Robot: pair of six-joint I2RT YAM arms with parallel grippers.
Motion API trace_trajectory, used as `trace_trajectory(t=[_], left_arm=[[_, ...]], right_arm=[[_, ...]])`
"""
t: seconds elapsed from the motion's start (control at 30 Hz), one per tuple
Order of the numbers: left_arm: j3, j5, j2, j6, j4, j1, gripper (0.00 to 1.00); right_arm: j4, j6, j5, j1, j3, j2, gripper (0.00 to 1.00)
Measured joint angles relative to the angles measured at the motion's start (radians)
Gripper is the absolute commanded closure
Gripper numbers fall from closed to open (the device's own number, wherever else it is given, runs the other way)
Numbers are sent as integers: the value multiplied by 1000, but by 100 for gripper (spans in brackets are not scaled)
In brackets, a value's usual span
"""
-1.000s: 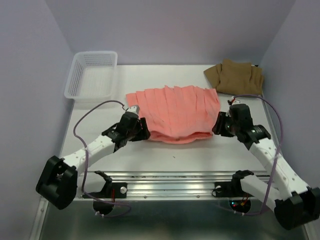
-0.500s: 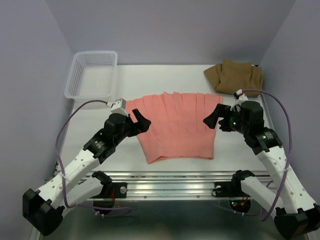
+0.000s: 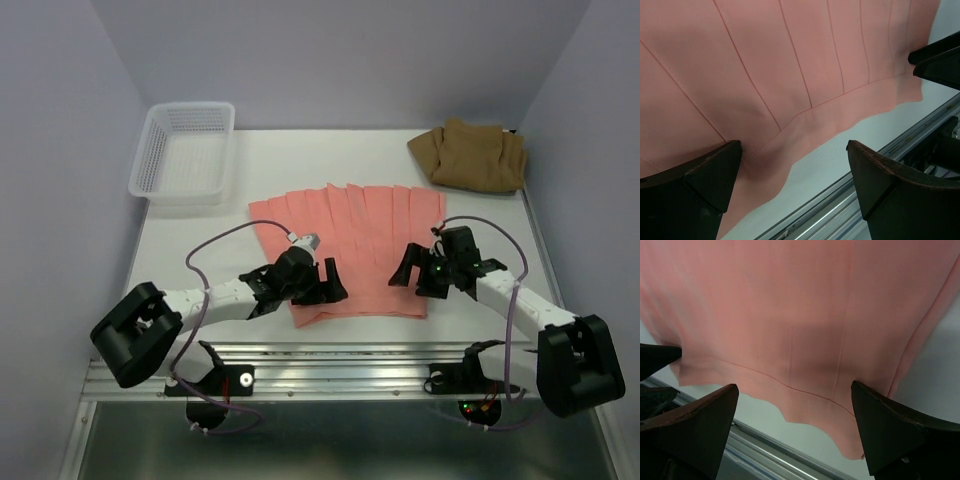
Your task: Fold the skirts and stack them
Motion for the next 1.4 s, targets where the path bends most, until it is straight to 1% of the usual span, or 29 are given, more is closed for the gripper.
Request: trace_trajectory(t=[0.03,0.1,0.2,0.33,0.53,0.7,0.8,0.83,0.97,1.0,1.07,1.17,1.3,1.4], left_arm=[[0,6,45,-4,16,-10,1],[0,14,78,-17,40,-12,1],[-16,10,74,-39,66,-12,1],[-66,0,27,-71,83,-12,1],[-154,14,-52,-135,117,-13,1],[-212,22,-145,-170,94,-19,1],[-213,23,-176,-174,58,-29,1],[-211,23,-180,-170,48,-33,1],[-175,20,-188,-148,-18,-46,1],[-156,9,-194,-141,-56,-47,1],[-119,-23,-214,-127,-113,-47,1],[-57,-119,-275,-107,-195,-45,1],[-19,-200,-341,-84,-227,-24,1],[-2,-231,-331,-42,-224,27,1]], right_arm=[[16,5,-3,0,-16,19,0],[51,16,6,-5,-32,48,0],[73,24,56,-5,-31,59,0],[77,40,116,0,-4,93,0],[99,37,193,3,71,191,0],[95,-11,278,5,116,227,0],[83,-74,278,3,144,243,0],[76,-100,256,2,155,244,0],[61,-162,185,2,205,207,0],[59,-168,181,5,213,190,0],[40,-180,179,9,234,129,0],[17,-167,187,14,248,32,0],[5,-100,185,15,193,-65,0],[-18,-39,158,15,103,-98,0]])
